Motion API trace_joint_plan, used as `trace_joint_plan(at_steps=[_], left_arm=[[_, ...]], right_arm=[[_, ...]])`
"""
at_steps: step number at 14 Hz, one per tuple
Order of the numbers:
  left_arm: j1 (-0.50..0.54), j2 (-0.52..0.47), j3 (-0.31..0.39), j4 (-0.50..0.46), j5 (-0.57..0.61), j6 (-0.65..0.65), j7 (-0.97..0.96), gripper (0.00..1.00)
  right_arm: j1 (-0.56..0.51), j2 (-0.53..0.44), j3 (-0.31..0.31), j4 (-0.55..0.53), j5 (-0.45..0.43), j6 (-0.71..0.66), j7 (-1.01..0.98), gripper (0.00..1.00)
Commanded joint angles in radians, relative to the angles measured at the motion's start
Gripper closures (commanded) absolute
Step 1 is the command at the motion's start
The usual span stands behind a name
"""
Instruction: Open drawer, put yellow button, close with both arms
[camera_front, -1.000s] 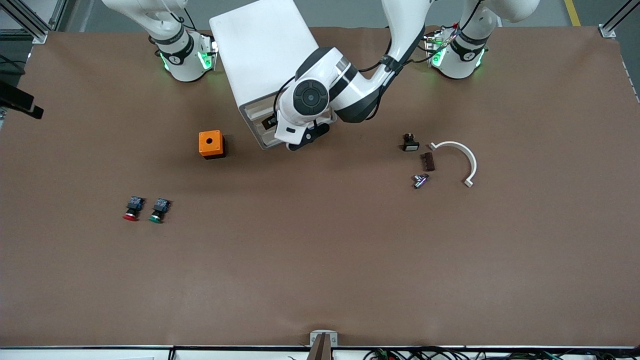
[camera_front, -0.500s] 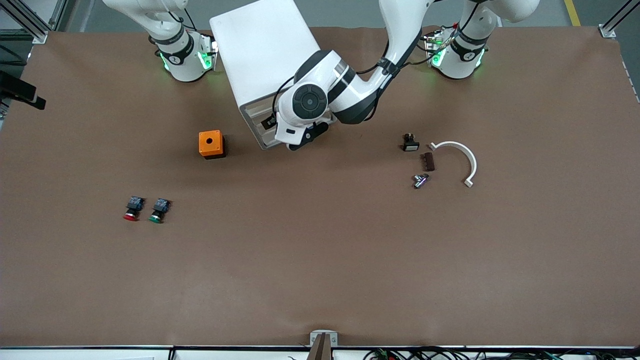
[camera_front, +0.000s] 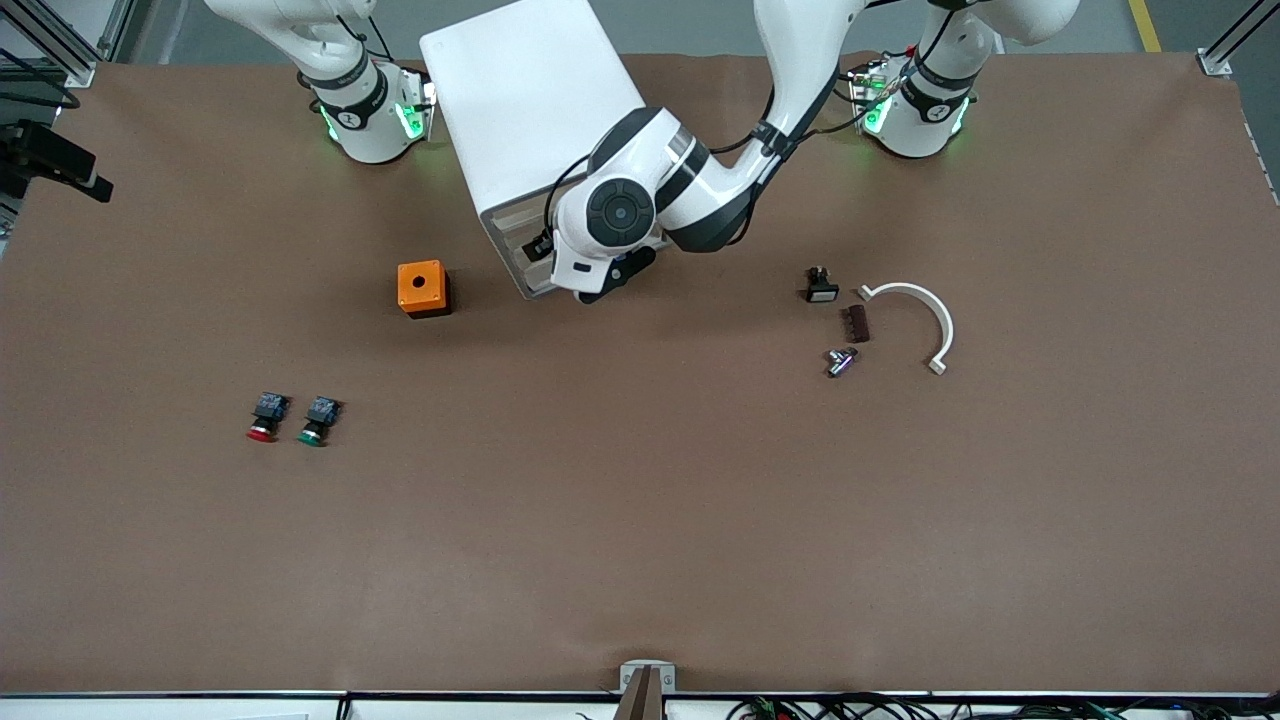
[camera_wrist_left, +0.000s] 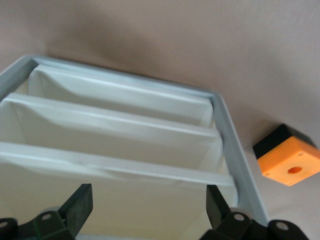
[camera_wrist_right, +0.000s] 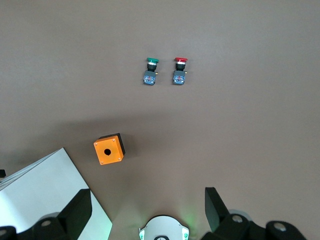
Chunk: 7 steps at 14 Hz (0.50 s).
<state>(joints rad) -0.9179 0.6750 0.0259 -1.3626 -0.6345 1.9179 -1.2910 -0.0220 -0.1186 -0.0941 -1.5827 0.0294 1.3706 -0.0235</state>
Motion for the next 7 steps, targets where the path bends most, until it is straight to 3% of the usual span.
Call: trace_joint_plan(at_steps=[1,4,6,7], left_arm=[[0.034,-0.014,0.04,0.016,0.042,-0.005,0.015,0.0],[0.128,-0.043,0.043,0.017,0.114,-0.013,0.09,0.0],[0.158,-0.107,0.043,0.014,0.305,-0.023,0.137,0.0],[0.194,-0.142,0.042,0.014,0.344,-0.063,0.163,0.0]], right_arm=[[0.0,-0.03,-0.001,-0.033,0.006,0.018,-0.007,0.0],[0.0,-0.03,-0.001,-0.033,0.004,0.018,-0.02,0.0],[0.004,-0.035,0.002,-0.033,0.004,0.018,-0.02,0.0],[0.002,-0.035,0.004,-0.033,0.004,0.021,-0.02,0.0]])
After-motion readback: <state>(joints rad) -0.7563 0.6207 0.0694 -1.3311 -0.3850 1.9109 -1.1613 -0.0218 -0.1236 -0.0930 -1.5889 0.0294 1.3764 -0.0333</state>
